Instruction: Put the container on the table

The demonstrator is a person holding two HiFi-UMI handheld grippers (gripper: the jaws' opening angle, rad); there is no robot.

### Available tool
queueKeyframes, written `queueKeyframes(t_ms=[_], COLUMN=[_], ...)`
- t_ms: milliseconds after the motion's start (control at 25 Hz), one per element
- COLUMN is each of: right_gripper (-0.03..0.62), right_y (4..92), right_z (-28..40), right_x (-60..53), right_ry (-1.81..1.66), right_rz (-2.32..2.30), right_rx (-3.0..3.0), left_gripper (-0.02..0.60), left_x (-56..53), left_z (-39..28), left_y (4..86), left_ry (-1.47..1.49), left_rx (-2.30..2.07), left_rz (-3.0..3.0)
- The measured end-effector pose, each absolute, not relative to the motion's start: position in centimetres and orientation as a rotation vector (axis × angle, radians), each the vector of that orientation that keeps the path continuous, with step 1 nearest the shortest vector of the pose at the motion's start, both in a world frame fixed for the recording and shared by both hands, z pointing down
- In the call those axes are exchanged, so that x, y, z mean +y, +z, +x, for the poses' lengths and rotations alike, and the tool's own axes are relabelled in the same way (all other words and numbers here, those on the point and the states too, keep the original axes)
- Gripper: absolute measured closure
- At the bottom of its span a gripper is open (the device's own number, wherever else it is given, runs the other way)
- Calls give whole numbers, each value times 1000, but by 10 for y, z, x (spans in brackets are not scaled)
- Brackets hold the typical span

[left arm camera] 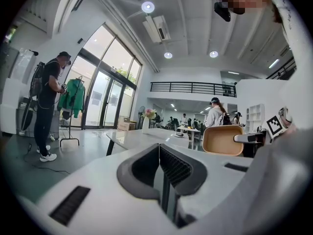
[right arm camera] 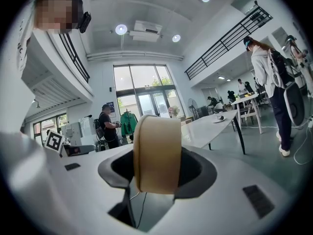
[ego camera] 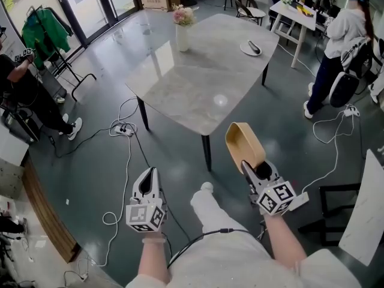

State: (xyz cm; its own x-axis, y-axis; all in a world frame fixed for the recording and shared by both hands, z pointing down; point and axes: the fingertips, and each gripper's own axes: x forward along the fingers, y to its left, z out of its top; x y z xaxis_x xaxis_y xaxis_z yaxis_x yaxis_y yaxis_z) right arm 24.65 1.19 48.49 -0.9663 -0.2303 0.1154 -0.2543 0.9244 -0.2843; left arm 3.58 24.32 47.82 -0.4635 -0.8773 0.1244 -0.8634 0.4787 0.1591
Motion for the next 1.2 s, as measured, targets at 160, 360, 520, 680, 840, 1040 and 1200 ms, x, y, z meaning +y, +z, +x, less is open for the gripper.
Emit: queueKeyframes(t_ms=[160, 360, 520, 680, 840, 1040, 1200], right_gripper=[381, 381, 381, 381, 381, 380, 380], right_y=[485, 488, 487, 490, 493, 493, 496], right_z=[221, 181, 151, 132, 116, 100, 89], right_x=[-1, -19, -35, -51, -66, -84, -96], right_ry=[463, 480, 488, 505, 506, 508, 512], right_rz=[370, 353, 344, 350, 351, 359, 373], right_rx=[-3009, -3007, -3002, -2994, -2975, -2970, -2964], left_gripper=[574, 574, 574, 574, 574, 574, 574], left_x=[227, 202, 182, 159, 140, 116, 97], left_z=[14, -24, -50, -70, -84, -102, -114], left_y=[480, 480, 474, 476, 476, 476, 478], left_ry=[-100, -98, -84, -79, -74, -70, -70], left_rx=[-2524, -2508, -2498, -2479, -2457, -2439, -2421], left_rz=[1529, 1537, 1554, 1568, 1585, 1604, 1627])
